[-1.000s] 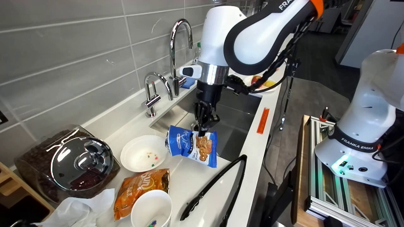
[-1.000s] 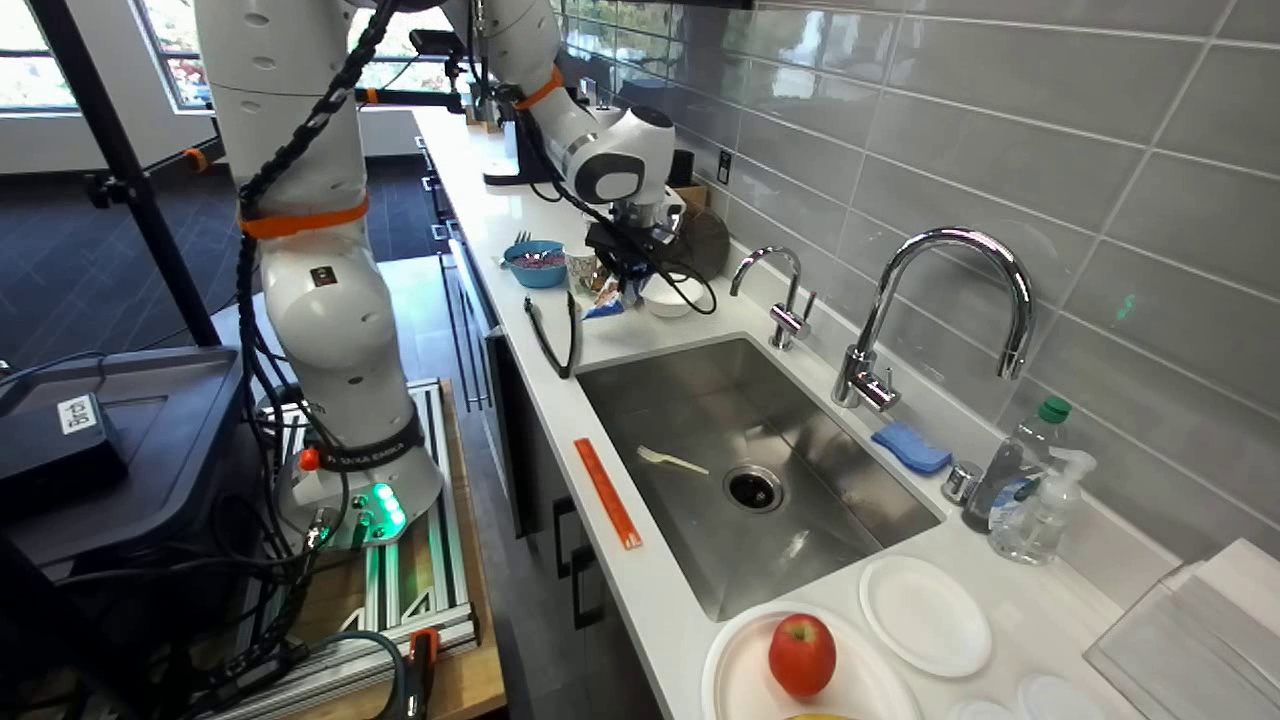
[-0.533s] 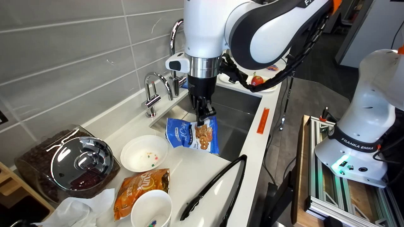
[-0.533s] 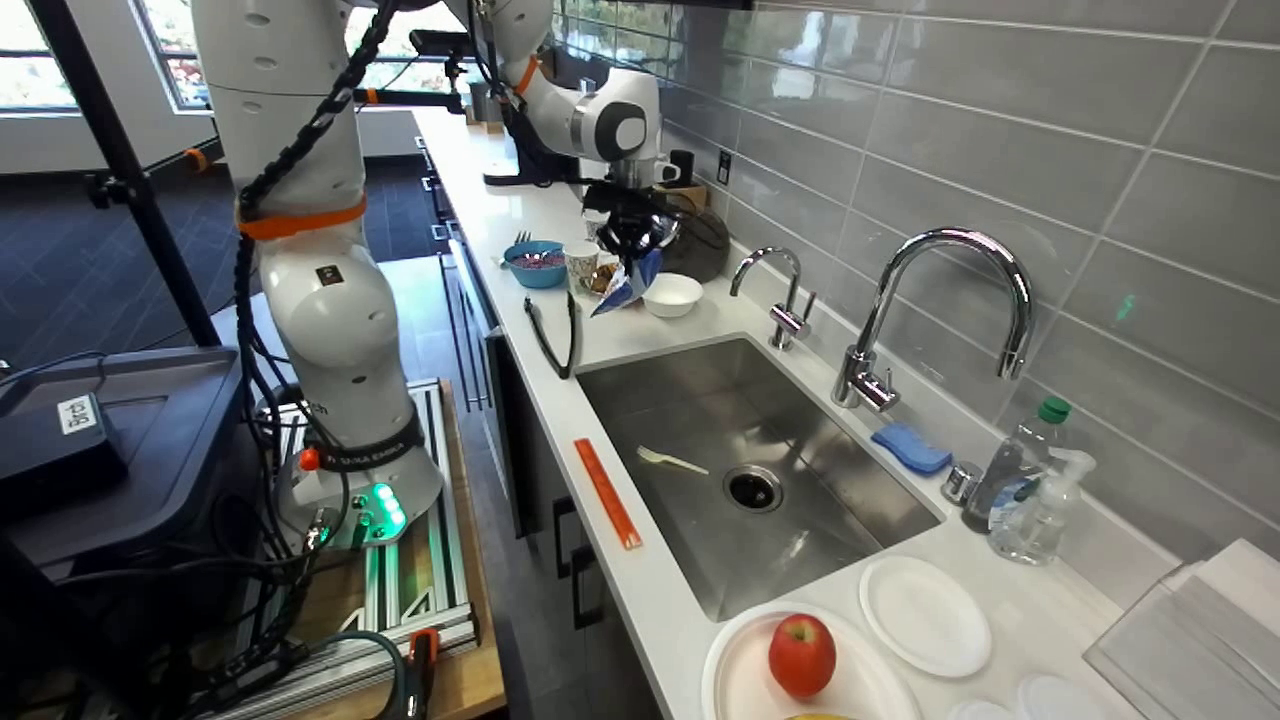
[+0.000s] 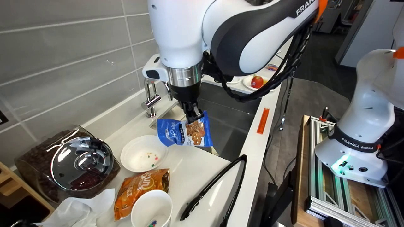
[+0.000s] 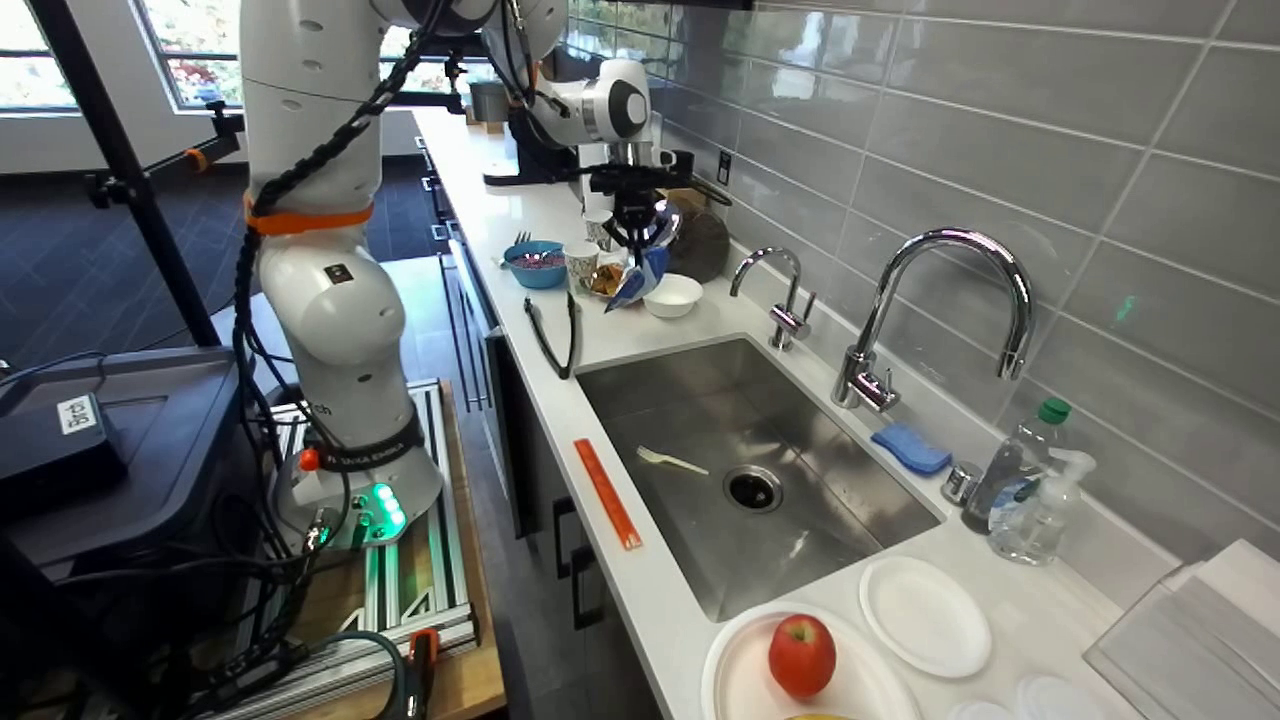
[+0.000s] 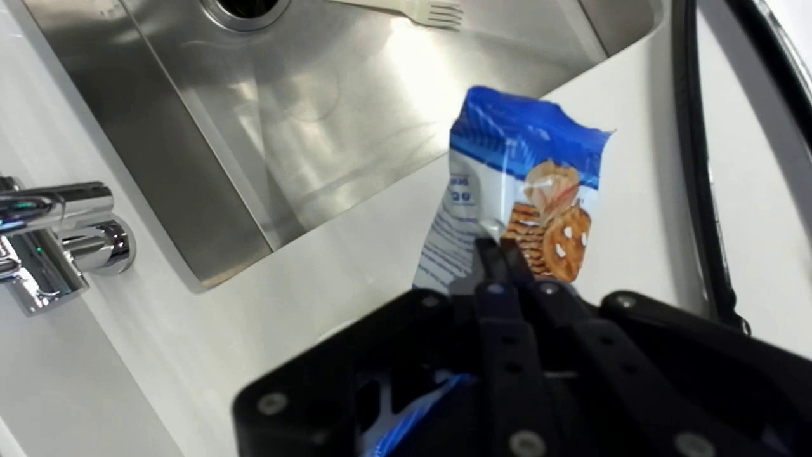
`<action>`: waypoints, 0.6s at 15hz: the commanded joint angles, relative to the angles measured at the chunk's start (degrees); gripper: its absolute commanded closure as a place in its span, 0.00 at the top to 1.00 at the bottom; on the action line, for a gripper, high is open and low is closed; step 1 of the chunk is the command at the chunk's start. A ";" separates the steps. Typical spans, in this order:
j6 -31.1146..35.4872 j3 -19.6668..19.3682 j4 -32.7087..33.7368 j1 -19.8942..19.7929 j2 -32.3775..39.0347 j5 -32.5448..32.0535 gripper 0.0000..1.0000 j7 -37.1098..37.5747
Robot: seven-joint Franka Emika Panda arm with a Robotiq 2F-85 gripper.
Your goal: Pour the contents of the blue packet into the white bowl
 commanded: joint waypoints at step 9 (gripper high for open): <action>-2.84 -0.91 6.11 8.18 6.87 -29.16 0.00 13.94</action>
